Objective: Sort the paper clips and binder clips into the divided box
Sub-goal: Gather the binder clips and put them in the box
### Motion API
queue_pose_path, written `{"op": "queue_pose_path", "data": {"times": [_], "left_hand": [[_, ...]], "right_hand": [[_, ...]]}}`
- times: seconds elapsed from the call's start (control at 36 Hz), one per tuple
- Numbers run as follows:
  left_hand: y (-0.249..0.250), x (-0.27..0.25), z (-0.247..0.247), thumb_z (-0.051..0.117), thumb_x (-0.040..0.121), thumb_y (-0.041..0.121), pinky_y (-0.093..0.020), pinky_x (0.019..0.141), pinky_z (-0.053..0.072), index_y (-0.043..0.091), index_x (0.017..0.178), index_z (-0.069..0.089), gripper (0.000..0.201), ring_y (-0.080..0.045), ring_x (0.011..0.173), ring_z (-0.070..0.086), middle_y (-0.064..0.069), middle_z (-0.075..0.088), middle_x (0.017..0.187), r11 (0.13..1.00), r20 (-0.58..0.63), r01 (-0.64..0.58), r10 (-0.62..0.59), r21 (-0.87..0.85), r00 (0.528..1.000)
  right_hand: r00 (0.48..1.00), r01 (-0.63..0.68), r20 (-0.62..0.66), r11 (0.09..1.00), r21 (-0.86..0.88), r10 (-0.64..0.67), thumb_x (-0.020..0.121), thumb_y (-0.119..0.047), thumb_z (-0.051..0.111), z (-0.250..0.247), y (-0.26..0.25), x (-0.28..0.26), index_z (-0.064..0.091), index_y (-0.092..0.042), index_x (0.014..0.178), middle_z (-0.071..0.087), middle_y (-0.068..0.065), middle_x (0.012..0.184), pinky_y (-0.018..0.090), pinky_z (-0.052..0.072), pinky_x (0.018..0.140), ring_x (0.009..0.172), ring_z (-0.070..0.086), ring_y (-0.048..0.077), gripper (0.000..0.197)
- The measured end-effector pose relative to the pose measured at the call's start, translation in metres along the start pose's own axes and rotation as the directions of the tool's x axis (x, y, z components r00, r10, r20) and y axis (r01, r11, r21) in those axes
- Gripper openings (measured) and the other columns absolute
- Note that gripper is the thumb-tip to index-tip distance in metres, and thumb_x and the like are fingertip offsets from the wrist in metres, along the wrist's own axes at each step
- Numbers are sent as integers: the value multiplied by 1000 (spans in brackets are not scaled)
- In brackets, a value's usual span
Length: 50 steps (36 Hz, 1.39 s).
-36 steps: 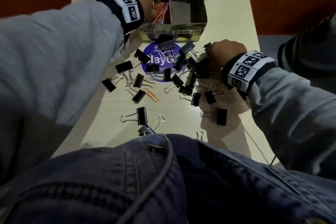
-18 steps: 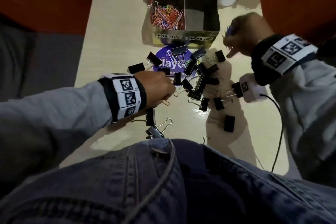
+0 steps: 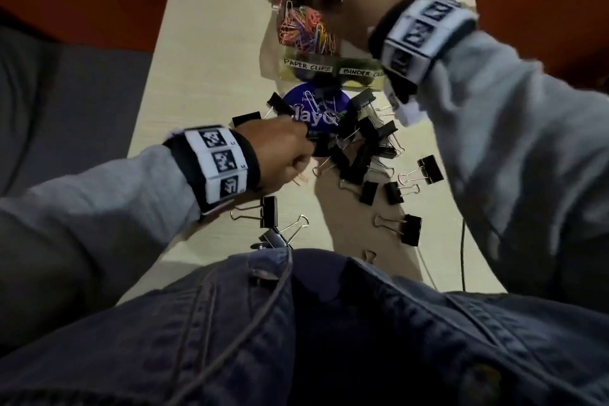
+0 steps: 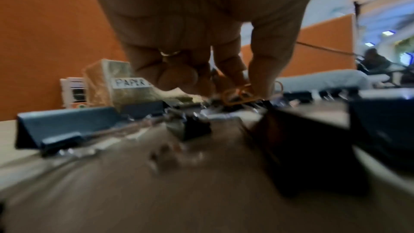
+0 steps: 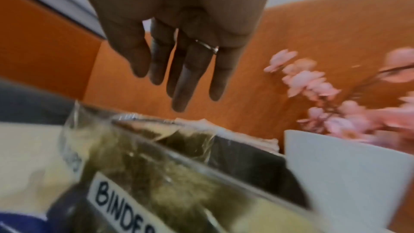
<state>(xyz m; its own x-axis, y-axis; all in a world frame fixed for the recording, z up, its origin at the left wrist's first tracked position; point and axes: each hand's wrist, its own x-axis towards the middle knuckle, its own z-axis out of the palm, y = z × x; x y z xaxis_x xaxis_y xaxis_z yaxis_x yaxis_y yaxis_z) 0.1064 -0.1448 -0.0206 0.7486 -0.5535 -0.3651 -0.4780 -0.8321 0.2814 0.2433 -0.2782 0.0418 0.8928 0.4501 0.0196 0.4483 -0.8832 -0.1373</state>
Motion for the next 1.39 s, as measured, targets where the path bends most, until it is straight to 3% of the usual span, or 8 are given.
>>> {"op": "queue_pose_path", "data": {"times": [0.08, 0.25, 0.5, 0.61, 0.86, 0.94, 1.14, 1.39], "left_hand": [[-9, 3, -20, 57, 84, 13, -26, 68, 35, 15, 87, 61, 6, -19, 81, 51, 3, 56, 86, 985, -128, 61, -81, -159, 988], [-6, 38, -43, 48, 92, 6, -21, 61, 36, 23, 114, 56, 28, -13, 76, 59, 9, 58, 82, 927, -186, 104, -181, -361, 966], [32, 96, -38, 46, 94, 12, -32, 85, 42, 8, 106, 63, 21, -29, 107, 54, -11, 58, 118, 999, -128, 26, -28, -19, 991], [33, 100, -29, 66, 83, 35, -33, 73, 39, 9, 106, 58, 35, -32, 103, 56, -11, 56, 116, 986, -114, 34, -15, 161, 993], [12, 91, -33, 65, 81, 20, -34, 74, 43, 14, 103, 62, 22, -31, 100, 56, -10, 55, 110, 991, -65, 53, -45, 122, 997], [8, 88, -32, 64, 82, 20, -30, 69, 37, 16, 105, 62, 23, -28, 98, 56, -7, 57, 108, 985, -57, 34, -25, 168, 998], [16, 97, -31, 66, 82, 26, -32, 71, 41, 18, 104, 64, 23, -30, 102, 58, -6, 59, 110, 952, -16, 2, 3, 307, 1000], [15, 102, -30, 57, 85, 31, -29, 63, 44, 16, 87, 66, 18, -31, 88, 61, -6, 66, 94, 912, 84, -9, -28, 411, 996]], "right_hand": [[986, -118, -106, 988, 100, 128, 84, -22, 47, -7, 21, -40, 70, -17, 98, 71, 8, 100, 38, 51, 86, 95, 64, 29, 27], [931, -21, 363, 1000, -9, 23, 89, -32, 56, 41, 44, -128, 54, -28, 131, 46, 1, 140, 36, 47, 87, 112, 56, 26, 42], [949, -121, 306, 983, 136, 74, 90, -37, 53, 61, 54, -187, 50, -22, 135, 41, 3, 143, 41, 51, 85, 111, 58, 31, 47], [960, -136, 265, 977, 164, 89, 84, -29, 60, 60, 58, -190, 56, -18, 124, 42, 3, 142, 39, 51, 81, 107, 59, 33, 42], [962, 1, 272, 995, 98, -28, 89, -23, 55, 66, 49, -134, 39, -17, 143, 24, 6, 156, 45, 40, 103, 139, 33, 27, 56], [943, -53, 332, 998, 45, 35, 93, -27, 49, 59, 51, -123, 41, -21, 141, 20, 1, 157, 43, 41, 101, 130, 45, 29, 50], [955, 33, 295, 998, -55, -16, 89, -27, 52, 50, 51, -124, 63, -24, 119, 48, 4, 133, 39, 41, 86, 107, 57, 34, 32], [944, -30, 322, 990, -139, 74, 92, -42, 46, 53, 57, -130, 61, -19, 118, 52, 9, 121, 54, 13, 113, 120, 49, 31, 38]]}}
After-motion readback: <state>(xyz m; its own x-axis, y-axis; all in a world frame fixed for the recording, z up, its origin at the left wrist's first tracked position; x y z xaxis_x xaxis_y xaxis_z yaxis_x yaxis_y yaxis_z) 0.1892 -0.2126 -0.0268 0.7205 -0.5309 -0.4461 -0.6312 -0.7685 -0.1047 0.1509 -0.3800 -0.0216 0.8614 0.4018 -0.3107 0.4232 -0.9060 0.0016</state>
